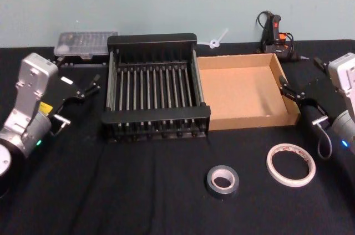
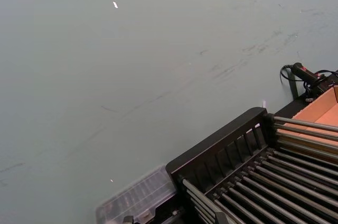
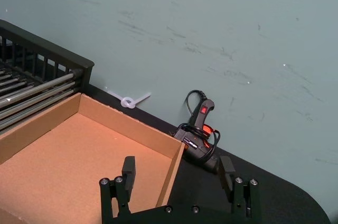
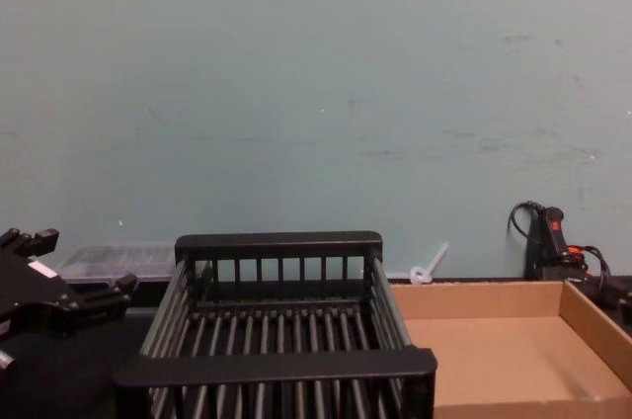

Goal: Pick up the white tape and place it into the black box , Pick up the silver tape and place it into the brown box.

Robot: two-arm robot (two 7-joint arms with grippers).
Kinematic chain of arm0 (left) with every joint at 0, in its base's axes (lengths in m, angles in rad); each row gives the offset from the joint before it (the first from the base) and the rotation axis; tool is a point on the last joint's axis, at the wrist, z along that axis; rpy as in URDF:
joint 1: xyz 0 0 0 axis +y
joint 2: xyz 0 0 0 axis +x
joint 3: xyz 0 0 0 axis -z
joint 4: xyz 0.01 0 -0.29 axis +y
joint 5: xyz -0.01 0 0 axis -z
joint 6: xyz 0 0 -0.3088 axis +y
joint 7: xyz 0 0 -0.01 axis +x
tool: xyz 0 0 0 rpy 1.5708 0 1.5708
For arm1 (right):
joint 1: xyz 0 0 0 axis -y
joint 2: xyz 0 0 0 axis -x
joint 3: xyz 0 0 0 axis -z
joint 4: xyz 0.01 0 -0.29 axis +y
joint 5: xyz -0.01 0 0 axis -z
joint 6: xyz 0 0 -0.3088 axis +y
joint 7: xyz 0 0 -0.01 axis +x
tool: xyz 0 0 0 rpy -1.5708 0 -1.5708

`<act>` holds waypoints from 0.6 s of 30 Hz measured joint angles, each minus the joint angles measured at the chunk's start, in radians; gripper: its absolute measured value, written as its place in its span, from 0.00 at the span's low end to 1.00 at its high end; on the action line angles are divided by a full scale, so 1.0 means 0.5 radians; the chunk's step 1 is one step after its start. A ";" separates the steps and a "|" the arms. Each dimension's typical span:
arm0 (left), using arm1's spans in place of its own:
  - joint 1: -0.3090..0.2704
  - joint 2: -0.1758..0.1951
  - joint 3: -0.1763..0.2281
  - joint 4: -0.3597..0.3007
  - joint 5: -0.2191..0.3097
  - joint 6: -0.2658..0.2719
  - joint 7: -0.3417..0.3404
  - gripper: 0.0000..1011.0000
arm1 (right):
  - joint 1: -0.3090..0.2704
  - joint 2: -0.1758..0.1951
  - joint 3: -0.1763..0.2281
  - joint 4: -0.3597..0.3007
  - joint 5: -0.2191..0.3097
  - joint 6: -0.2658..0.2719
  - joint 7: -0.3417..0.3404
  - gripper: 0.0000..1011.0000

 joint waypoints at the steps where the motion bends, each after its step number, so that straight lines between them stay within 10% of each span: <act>1: 0.000 0.000 0.000 0.000 0.000 0.000 0.000 0.99 | 0.000 0.000 0.000 0.000 0.000 0.000 0.000 0.99; 18: 0.000 0.000 0.000 0.000 0.000 0.000 0.000 0.99 | 0.000 0.000 0.000 0.000 0.000 0.000 0.000 0.99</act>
